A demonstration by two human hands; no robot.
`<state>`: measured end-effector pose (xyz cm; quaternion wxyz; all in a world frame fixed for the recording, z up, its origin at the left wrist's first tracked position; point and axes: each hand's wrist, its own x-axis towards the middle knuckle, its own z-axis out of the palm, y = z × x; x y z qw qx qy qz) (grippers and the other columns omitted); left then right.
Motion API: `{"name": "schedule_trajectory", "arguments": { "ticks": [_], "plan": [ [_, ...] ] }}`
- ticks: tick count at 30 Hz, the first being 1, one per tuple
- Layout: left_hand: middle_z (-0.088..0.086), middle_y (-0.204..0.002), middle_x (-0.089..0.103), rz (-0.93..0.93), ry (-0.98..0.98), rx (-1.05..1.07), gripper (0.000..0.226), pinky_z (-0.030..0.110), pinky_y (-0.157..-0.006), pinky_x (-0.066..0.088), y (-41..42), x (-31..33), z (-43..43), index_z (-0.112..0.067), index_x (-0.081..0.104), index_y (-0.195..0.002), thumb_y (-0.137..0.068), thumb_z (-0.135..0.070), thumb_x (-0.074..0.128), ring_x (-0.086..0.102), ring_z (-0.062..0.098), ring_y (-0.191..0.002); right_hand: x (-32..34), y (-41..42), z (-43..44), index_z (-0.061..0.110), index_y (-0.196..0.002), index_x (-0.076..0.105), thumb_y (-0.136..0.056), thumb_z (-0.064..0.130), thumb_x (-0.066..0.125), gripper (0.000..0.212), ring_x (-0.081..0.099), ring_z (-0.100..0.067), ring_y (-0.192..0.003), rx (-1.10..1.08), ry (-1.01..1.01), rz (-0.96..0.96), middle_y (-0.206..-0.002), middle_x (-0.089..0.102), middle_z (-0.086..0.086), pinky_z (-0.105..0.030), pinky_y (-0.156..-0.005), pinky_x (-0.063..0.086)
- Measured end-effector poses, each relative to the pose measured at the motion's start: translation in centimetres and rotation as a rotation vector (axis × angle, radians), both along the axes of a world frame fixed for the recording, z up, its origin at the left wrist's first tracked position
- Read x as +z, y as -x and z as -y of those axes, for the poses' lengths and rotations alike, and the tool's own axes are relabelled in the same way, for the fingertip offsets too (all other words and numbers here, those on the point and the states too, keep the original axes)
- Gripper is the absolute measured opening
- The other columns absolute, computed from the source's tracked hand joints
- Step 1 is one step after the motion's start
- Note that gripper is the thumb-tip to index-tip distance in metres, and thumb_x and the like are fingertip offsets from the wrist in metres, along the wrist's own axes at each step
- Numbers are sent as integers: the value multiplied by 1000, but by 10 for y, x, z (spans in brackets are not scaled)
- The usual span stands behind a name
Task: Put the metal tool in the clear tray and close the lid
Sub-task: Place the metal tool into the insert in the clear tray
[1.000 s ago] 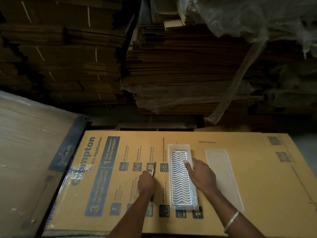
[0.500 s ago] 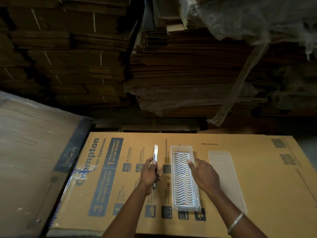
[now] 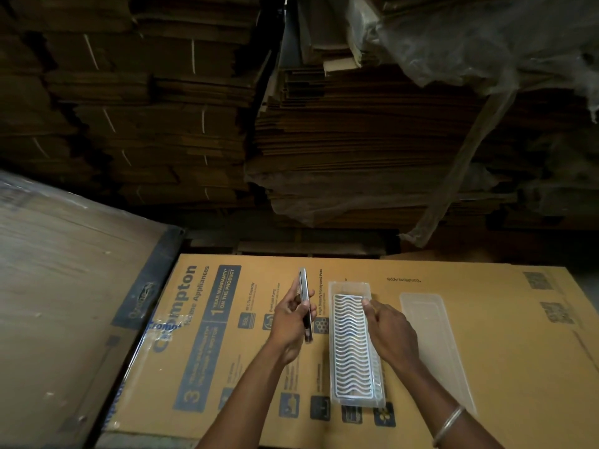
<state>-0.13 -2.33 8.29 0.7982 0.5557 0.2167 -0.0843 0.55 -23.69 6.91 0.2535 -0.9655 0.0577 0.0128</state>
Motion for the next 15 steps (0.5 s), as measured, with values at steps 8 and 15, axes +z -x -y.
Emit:
{"name": "schedule_trajectory", "arguments": {
  "ticks": [8, 15],
  "plan": [
    [9, -148, 53, -22, 60, -83, 76, 33, -93, 50, 6, 13, 4, -21, 34, -157, -95, 22, 42, 52, 40, -132, 6, -3, 1, 28, -128, 69, -93, 76, 2, 90, 68, -18, -103, 4, 3, 22, -119, 73, 2, -39, -84, 57],
    [9, -124, 70, -64, 37, -37, 62, 35, -86, 53, 4, 5, 15, -25, 40, -153, -100, 6, 49, 68, 22, -97, 8, -2, 7, 28, -137, 63, -95, 73, 6, 85, 67, -22, -112, 2, 3, 36, -127, 71, -1, -41, -89, 55]
  ]
}}
